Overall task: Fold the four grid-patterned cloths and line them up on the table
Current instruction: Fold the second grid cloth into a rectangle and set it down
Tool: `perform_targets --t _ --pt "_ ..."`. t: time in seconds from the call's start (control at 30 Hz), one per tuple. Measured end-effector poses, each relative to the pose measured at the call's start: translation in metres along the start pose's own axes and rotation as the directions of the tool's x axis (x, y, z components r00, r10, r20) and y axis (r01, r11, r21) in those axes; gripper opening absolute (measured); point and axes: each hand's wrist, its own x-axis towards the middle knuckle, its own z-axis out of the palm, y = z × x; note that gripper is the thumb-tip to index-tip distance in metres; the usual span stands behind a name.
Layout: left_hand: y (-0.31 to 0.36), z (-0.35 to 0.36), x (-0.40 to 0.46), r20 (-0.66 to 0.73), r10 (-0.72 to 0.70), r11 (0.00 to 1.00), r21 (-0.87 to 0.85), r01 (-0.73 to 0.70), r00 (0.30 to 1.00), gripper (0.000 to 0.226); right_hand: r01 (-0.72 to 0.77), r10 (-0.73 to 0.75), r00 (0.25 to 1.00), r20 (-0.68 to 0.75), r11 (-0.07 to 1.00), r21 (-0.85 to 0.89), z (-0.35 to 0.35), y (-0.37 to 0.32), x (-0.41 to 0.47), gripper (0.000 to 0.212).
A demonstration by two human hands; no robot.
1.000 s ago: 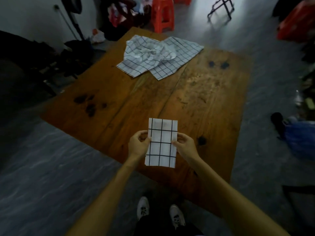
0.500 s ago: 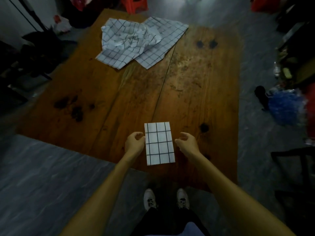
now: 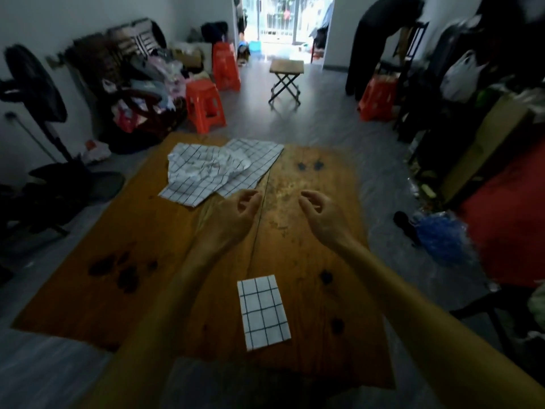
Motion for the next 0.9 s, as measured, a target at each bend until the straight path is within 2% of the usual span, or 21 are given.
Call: perform_targets --t 0.17,0.33,0.5,0.73,0.9 --pt "0.065 -0.003 0.007 0.044 0.150 0.980 0.124 -0.154 0.988 0.047 0.144 -0.149 0.989 -0.018 0.975 -0.170 -0.066 -0.017 0.003 0.040" --pt "0.126 0.034 -0.009 0.074 0.206 0.963 0.164 -0.216 0.976 0.051 0.175 -0.192 0.980 -0.046 0.952 -0.250 -0.141 0.004 -0.009 0.041" --pt "0.183 0.108 -0.032 0.069 0.153 0.962 0.216 -0.165 0.986 0.070 0.202 -0.212 0.977 -0.020 0.951 -0.233 -0.222 0.059 -0.036 0.042" --pt "0.254 0.205 -0.046 0.069 0.084 0.958 0.269 -0.100 0.994 0.059 0.192 -0.205 0.978 -0.040 0.957 -0.219 -0.327 0.121 -0.053 0.040" --pt "0.282 0.239 -0.036 0.036 0.080 0.954 0.287 -0.087 0.996 0.051 0.219 -0.227 0.974 -0.017 0.954 -0.203 -0.356 0.144 -0.039 0.040"
